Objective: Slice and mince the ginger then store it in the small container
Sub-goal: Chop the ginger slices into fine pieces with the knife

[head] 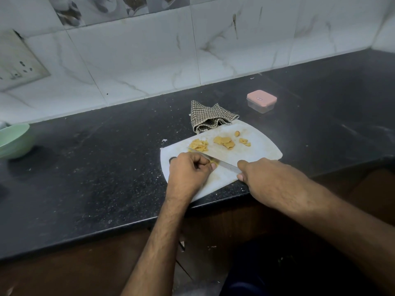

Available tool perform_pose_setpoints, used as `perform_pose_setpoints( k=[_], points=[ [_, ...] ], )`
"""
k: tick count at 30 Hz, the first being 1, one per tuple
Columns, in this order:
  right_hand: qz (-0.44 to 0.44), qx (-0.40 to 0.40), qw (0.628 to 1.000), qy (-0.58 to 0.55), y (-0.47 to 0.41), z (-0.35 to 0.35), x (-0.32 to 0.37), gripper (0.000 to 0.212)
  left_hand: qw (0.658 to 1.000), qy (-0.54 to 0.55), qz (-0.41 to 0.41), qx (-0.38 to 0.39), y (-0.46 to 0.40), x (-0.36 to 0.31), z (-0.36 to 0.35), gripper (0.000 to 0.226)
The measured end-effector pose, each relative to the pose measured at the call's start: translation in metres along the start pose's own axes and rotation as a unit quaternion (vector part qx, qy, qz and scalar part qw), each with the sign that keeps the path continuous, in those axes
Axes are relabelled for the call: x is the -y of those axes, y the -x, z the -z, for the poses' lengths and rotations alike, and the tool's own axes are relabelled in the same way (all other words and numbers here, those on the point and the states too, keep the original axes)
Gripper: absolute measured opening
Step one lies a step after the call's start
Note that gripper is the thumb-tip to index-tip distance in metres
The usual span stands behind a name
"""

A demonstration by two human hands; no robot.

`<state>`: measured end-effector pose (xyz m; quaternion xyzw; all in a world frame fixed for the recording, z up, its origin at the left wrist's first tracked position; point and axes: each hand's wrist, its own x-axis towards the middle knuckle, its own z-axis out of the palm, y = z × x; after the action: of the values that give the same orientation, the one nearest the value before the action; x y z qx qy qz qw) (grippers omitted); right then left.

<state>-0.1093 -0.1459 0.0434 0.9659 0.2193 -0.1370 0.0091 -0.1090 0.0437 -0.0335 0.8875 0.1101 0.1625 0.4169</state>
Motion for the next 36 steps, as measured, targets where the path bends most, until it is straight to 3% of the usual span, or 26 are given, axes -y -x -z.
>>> perform_pose_setpoints(
  k=[6,14,23,30,36],
  points=[
    [-0.006,-0.013,1.0,0.013,0.0,0.004,0.0,0.022,1.0,0.011,0.007,0.01,-0.001,0.0,-0.001,0.018],
    [-0.004,0.028,0.999,0.029,0.008,0.016,0.006,0.022,1.0,0.0,0.002,0.012,-0.003,0.002,-0.002,0.021],
    [0.0,-0.018,1.0,0.019,0.0,0.002,0.002,0.02,1.0,0.0,-0.005,0.015,-0.001,-0.002,0.001,0.022],
    [-0.005,0.021,0.999,0.028,0.004,0.013,0.005,0.016,1.0,0.004,-0.005,0.011,-0.001,0.001,0.002,0.02],
    [0.005,-0.015,1.0,-0.004,-0.007,-0.005,0.005,0.019,1.0,0.002,0.0,0.008,0.0,-0.001,0.002,0.021]
  ],
)
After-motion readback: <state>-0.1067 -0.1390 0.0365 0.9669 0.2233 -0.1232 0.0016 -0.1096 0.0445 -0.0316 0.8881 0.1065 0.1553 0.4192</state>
